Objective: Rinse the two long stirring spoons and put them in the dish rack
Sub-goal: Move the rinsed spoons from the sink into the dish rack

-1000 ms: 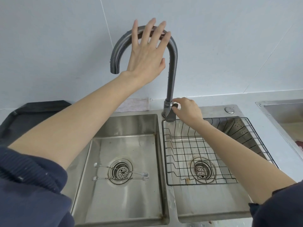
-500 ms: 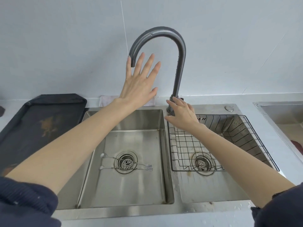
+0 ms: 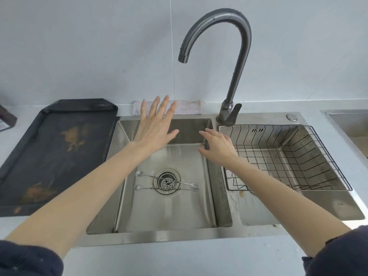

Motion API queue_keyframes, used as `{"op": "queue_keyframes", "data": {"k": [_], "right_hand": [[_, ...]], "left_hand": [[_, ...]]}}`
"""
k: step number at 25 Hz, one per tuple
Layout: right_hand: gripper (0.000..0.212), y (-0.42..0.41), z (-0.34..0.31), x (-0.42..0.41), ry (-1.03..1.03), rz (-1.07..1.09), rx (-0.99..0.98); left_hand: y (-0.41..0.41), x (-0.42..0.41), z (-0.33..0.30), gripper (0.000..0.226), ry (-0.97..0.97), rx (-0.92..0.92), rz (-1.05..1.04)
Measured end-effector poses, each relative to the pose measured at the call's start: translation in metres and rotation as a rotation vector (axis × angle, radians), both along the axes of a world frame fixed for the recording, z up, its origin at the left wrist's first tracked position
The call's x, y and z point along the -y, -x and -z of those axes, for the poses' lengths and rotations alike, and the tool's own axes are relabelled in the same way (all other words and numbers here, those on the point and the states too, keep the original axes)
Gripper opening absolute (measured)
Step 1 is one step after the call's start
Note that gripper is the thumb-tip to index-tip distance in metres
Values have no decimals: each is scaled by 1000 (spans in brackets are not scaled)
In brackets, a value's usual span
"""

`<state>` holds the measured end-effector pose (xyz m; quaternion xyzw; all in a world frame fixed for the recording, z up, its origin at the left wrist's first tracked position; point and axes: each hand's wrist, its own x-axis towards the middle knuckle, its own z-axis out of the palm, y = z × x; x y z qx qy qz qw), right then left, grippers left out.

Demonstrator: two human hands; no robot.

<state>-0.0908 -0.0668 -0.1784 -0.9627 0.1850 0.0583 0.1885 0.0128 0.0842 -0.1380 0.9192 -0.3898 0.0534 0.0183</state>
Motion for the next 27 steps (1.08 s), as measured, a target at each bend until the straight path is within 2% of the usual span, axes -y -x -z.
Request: {"op": "queue_keyframes", "data": {"k": [14,27], "right_hand": [[42,-52,66,-53,-58,-47,-185],[35,-76,144,-60,-130,-30,-434]], "left_hand": [[-43,-66,88,74,-139,-306,-96],[-56,-68,185,58,-244,-638,-91]]}}
